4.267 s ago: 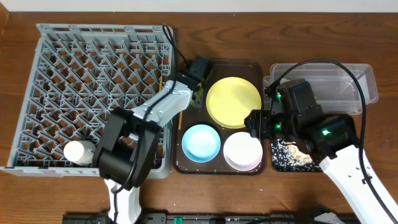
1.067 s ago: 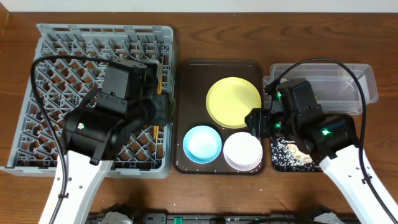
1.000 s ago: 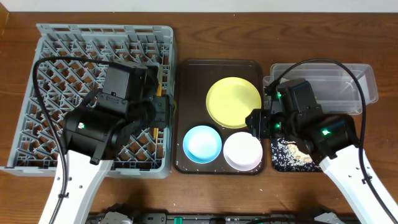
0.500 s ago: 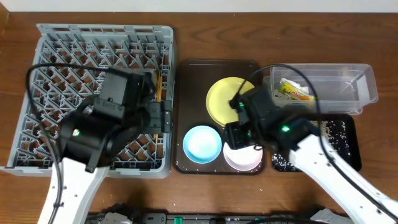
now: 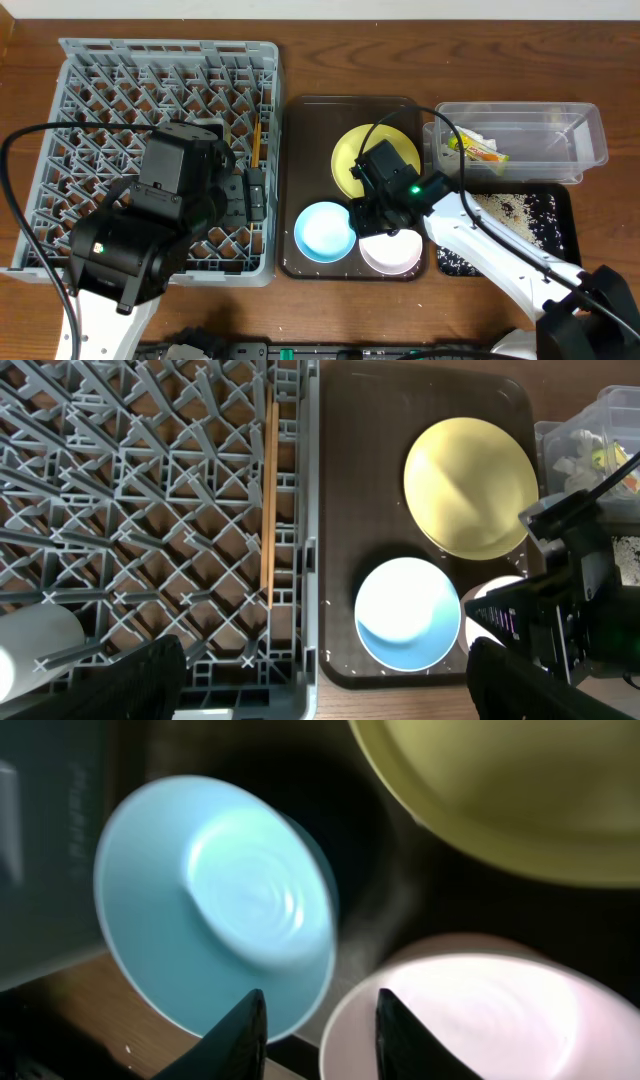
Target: Sort waste into correct bins and load items into the dishwasher
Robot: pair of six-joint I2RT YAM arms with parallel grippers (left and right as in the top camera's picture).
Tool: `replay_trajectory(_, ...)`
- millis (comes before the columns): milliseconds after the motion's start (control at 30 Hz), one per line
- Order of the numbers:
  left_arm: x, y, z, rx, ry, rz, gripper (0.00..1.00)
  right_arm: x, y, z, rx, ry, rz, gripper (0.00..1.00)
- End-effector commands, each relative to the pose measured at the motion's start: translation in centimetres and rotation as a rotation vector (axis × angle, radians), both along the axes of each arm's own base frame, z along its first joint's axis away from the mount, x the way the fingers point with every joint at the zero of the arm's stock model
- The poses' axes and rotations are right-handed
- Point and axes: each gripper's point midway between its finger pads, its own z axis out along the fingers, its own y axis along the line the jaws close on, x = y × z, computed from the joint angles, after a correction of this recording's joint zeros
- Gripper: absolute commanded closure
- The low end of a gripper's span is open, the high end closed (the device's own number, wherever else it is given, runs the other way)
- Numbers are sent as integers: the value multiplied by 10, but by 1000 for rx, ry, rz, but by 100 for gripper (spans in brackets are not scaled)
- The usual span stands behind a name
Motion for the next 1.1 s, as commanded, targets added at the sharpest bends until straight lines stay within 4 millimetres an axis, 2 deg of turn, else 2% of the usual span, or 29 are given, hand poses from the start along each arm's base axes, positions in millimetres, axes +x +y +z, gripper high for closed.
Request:
replay_trajectory(0,2,2,6,5,-15,13,9,-1,-12,-9,-71,20,-100,67)
replay_trajectory(67,2,2,6,4,-16,14,8,0,-14,-10,-78,22,-130,67)
replay_trajectory(100,2,2,6,4,-16,14,3,0,-15,-10,-82,23,-146,67)
replay_trajectory(233,2,2,6,4,-16,14,3,4,-24,-16,-127,22,-229,66)
replay_trajectory(400,2,2,6,4,-16,14,3,6,-17,-24,-113,33,-224,67)
replay_trajectory(600,2,2,6,4,-16,14,3,8,9,-18,-23,-22,-45,66)
replay_trajectory(733,2,2,6,4,-16,14,3,9,19,-15,-12,-80,68,64)
replay_trajectory(833,2,2,6,4,-16,14,2,14,17,-16,-40,-121,97,64)
replay_trajectory(933,2,2,6,4,-16,14,2,21,4,-22,-119,-155,71,64)
replay_trajectory(1067,2,2,6,4,-16,14,2,20,11,-33,-104,-134,109,66)
